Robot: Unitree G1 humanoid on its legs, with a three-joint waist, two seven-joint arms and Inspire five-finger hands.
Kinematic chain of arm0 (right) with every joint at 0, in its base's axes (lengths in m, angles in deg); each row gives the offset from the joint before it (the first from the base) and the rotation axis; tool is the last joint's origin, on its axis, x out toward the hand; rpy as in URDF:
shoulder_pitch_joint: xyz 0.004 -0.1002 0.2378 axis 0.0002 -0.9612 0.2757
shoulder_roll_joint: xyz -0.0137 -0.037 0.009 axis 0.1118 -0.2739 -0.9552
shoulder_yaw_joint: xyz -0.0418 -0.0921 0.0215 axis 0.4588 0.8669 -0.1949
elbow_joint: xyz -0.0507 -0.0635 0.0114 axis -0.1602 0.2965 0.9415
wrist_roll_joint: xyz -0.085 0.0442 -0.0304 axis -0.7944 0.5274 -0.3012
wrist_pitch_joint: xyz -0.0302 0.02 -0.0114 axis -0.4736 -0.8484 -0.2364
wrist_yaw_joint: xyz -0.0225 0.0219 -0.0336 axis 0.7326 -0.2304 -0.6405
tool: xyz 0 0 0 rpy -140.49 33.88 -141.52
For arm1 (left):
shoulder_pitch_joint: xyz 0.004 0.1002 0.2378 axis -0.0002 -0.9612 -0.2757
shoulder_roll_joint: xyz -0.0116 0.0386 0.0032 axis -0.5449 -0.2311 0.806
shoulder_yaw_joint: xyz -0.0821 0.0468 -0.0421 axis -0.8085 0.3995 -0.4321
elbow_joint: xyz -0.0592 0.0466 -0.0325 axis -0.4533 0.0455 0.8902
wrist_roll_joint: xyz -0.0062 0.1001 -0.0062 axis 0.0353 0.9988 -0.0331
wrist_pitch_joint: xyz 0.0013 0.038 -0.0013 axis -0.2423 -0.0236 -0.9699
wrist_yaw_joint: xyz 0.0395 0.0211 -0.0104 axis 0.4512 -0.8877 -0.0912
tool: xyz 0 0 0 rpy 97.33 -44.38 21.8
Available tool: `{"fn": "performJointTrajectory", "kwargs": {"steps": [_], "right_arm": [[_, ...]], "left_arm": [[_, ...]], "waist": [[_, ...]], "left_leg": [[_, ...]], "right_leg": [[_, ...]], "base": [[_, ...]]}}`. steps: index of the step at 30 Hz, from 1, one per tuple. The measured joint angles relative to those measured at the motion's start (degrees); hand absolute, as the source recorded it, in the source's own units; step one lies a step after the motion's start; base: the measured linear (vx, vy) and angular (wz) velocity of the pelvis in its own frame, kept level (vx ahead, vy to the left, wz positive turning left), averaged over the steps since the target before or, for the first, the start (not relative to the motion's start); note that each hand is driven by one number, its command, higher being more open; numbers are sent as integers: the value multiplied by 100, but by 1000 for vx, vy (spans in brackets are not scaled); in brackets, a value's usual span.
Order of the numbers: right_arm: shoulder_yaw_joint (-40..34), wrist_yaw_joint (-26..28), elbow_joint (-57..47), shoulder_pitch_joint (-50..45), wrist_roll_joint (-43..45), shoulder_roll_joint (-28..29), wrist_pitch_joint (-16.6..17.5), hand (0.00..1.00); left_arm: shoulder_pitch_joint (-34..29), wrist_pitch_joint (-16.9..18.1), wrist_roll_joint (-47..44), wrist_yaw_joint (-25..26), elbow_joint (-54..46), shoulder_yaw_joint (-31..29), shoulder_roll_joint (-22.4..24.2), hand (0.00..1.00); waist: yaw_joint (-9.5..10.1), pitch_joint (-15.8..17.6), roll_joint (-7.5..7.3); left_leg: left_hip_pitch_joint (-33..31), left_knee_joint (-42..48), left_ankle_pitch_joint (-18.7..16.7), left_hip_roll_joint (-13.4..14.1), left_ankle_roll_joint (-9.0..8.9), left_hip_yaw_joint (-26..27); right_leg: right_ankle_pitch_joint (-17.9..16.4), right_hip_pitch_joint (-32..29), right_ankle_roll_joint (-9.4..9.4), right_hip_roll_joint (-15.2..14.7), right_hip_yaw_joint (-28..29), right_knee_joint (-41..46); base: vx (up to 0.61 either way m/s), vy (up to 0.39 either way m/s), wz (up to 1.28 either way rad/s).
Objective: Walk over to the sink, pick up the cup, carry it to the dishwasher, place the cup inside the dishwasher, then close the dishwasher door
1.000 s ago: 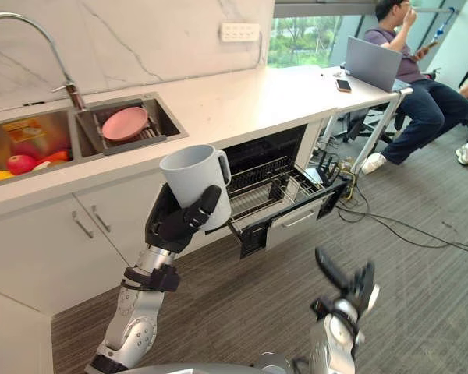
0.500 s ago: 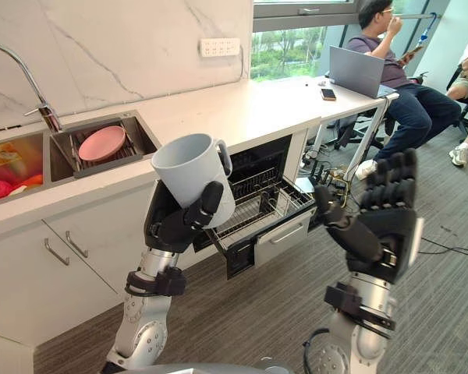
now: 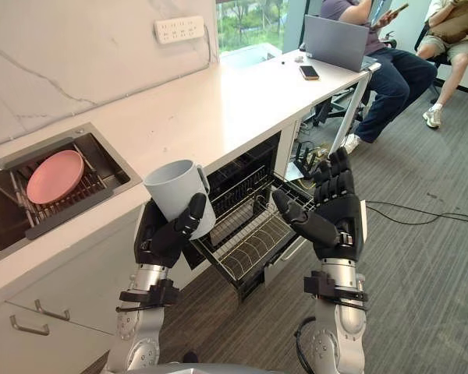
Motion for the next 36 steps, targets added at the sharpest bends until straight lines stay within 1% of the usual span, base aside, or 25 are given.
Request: {"fn": "performJointTrajectory", "kwargs": {"steps": [2,3,5,6,8,10,11,12,14,17,18,21,24,25,28,29,30,33,34,36], "right_arm": [[-9,124,-82,2,61,34,-37,100],[-7,166,-105,12,61,34,-47,100],[13,310,-205,81,63,33,-145,100],[28,342,-218,90,64,31,-171,100],[208,437,-319,98,71,24,-342,100],[386,548,-345,116,134,0,-466,100],[565,607,-338,171,174,-43,-554,100],[670,622,-331,203,172,-75,-580,100],[1105,683,-263,304,162,-239,-595,100],[1333,803,-169,315,161,-351,-595,100],[1352,857,-51,330,173,-411,-596,100],[1421,882,211,513,208,-538,-606,100],[1519,880,245,583,205,-642,-684,100],[1604,867,245,619,194,-666,-798,100],[1766,748,313,705,183,-687,-1005,100],[1815,704,343,727,180,-706,-1048,100],[1829,682,348,728,174,-715,-1059,100],[1861,512,349,737,174,-714,-1073,100],[1860,452,350,752,176,-716,-1074,100],[1849,344,366,752,189,-727,-1078,100]], "left_arm": [[49,-2,617,263,1,-1,-60,0],[77,-2,763,350,1,-1,-89,0],[255,-15,1396,799,72,-24,-233,0],[327,-23,1537,910,138,-31,-243,0],[510,-74,2153,1356,324,-74,-244,0],[608,-163,2573,1630,384,-73,-243,0],[633,-174,2815,1760,383,-66,-243,0],[656,-184,2960,1840,383,-66,-243,0],[815,-311,3495,2213,384,-15,-245,0],[981,-331,3989,2490,409,34,-240,0],[1057,-329,4398,2681,413,59,-239,0],[1239,-316,4873,3082,492,82,-238,0],[1347,-293,5021,3251,658,79,-240,0],[1384,-286,5130,3332,728,95,-240,0],[1421,-284,5303,3496,868,123,-230,0],[1422,-277,5374,3558,869,153,-229,0],[1422,-257,5434,3596,868,165,-225,0],[1423,-84,5586,3634,858,258,-227,0],[1423,-29,5630,3627,857,318,-225,0],[1411,-20,5652,3615,858,457,-226,0]], "waist": [[-2,-12,4],[-2,-16,2],[-1,-22,3],[1,-24,6],[1,-25,5],[-1,-32,2],[1,-36,9],[2,-37,10],[8,-37,10],[-1,-37,10],[1,-42,12],[2,-56,30],[-5,-58,31],[-6,-59,31],[-4,-60,37],[-3,-61,38],[-1,-62,39],[0,-64,42],[-1,-64,44],[-11,-90,137]], "left_leg": [[142,-137,-16,4,23,-7],[142,-158,-18,3,25,-3],[129,-264,-19,-10,23,56],[120,-269,-20,-10,24,82],[102,-274,-40,3,38,206],[71,-273,-53,31,36,322],[29,-267,-53,70,37,429],[8,-266,-52,91,37,488],[-56,-258,-51,149,37,649],[-13,-229,-50,158,39,679],[60,-228,-49,161,39,663],[71,-259,10,148,40,676],[47,-361,111,117,43,686],[48,-509,228,59,65,701],[18,-583,337,-22,92,721],[18,-585,358,-32,101,727],[17,-585,370,-46,104,727],[-38,-620,440,-136,120,709],[-87,-625,478,-173,125,689],[-158,-629,550,-155,112,623]], "right_leg": [[69,-90,30,6,-12,279],[75,-134,30,3,-14,314],[132,-180,51,2,-85,199],[153,-185,73,1,-109,155],[210,-257,87,1,-151,85],[236,-379,78,9,-172,121],[296,-478,35,35,-148,86],[332,-515,35,51,-134,40],[523,-524,33,111,-129,-266],[553,-443,30,115,-149,-315],[553,-379,30,116,-172,-312],[553,-383,29,109,-186,-322],[552,-439,25,98,-210,-363],[545,-457,12,73,-263,-445],[524,-484,-23,25,-304,-535],[497,-480,-69,3,-326,-542],[484,-478,-92,-8,-351,-542],[354,-499,-241,-71,-525,-544],[270,-523,-217,-112,-600,-545],[246,-596,-216,-94,-664,-492]], "base": [[104,68,6],[82,34,-1],[67,3,-15],[46,-9,-26],[31,-10,-31],[10,-13,-35],[-1,-6,-46],[-8,-3,-48],[-23,-11,-40],[-27,-26,-9],[-34,-27,4],[-49,-28,-2],[-72,-30,-3],[-52,-22,-2],[-69,-12,-4],[-57,-12,-3],[-75,-18,0],[-108,-8,5],[-132,-24,14],[-106,-20,16]]}}
